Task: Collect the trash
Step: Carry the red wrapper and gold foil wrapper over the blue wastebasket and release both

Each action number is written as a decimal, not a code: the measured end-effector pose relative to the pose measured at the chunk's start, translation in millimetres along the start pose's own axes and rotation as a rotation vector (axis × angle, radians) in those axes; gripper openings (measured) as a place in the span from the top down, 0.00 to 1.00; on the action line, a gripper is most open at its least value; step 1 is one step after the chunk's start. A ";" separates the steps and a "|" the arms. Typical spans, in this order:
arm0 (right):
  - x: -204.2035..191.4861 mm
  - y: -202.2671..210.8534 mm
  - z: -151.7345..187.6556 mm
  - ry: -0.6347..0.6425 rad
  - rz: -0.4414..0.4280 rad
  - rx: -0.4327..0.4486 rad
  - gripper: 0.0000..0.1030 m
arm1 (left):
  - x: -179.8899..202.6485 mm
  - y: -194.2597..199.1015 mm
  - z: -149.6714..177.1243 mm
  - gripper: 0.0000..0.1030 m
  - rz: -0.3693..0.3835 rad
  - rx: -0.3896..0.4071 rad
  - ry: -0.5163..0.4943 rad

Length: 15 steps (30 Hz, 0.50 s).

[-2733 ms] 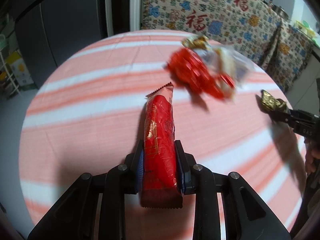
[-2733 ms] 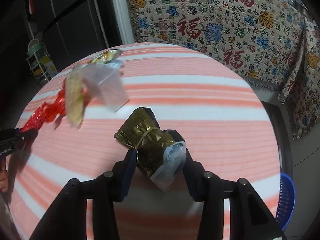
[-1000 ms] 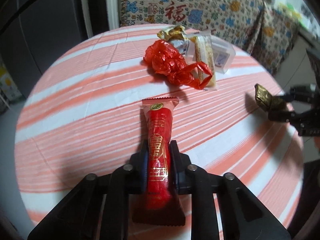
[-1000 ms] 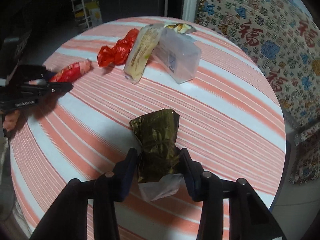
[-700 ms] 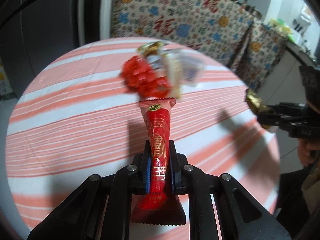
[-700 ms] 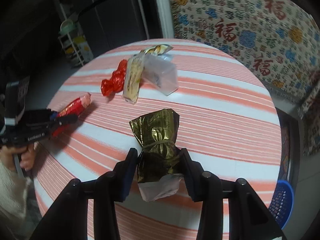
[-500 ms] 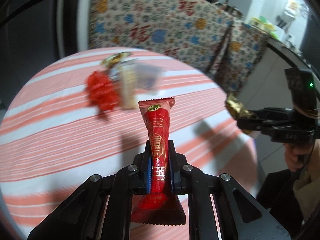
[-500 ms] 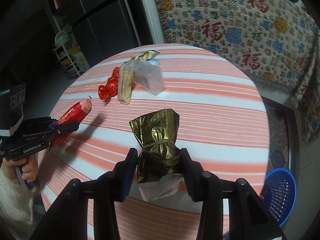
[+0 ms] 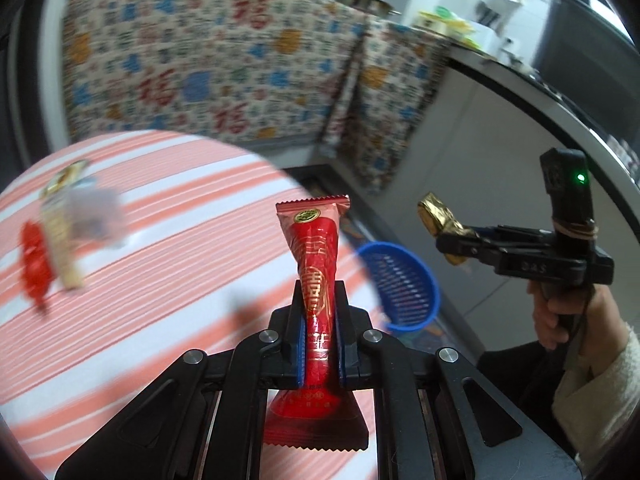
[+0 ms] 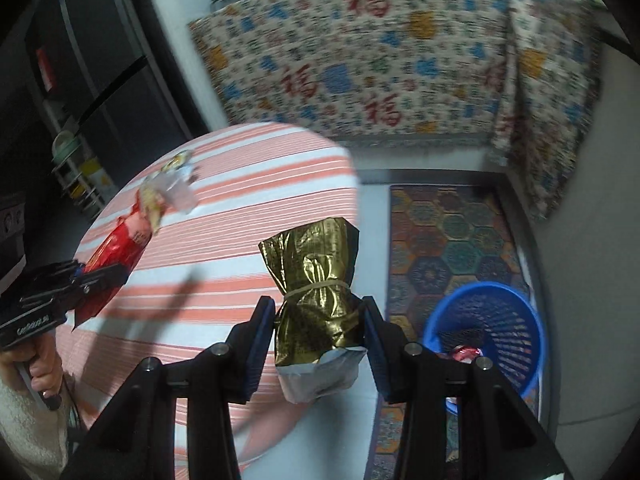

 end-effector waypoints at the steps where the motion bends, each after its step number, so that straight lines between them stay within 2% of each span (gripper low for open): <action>1: 12.3 4.6 0.0 -0.021 0.016 0.008 0.57 | 16.0 -8.8 -5.1 0.91 0.021 -0.005 -0.017; 7: 94.8 34.3 5.9 -0.153 0.118 0.053 0.57 | 89.6 -57.9 -24.1 0.91 0.110 -0.042 -0.083; 15: 162.2 51.0 18.8 -0.223 0.197 0.070 0.57 | 152.6 -123.7 -35.5 0.91 0.166 -0.090 -0.121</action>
Point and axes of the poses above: each gripper's, at about its wrist camera, not at the fingertips, and y roughly against the way its jaws point, x to its right, z to its underside, the point moved 7 cm from there along -y, roughly the way its jaws point, and after that the axes turned 1 degree about x, right-handed, at the moved point
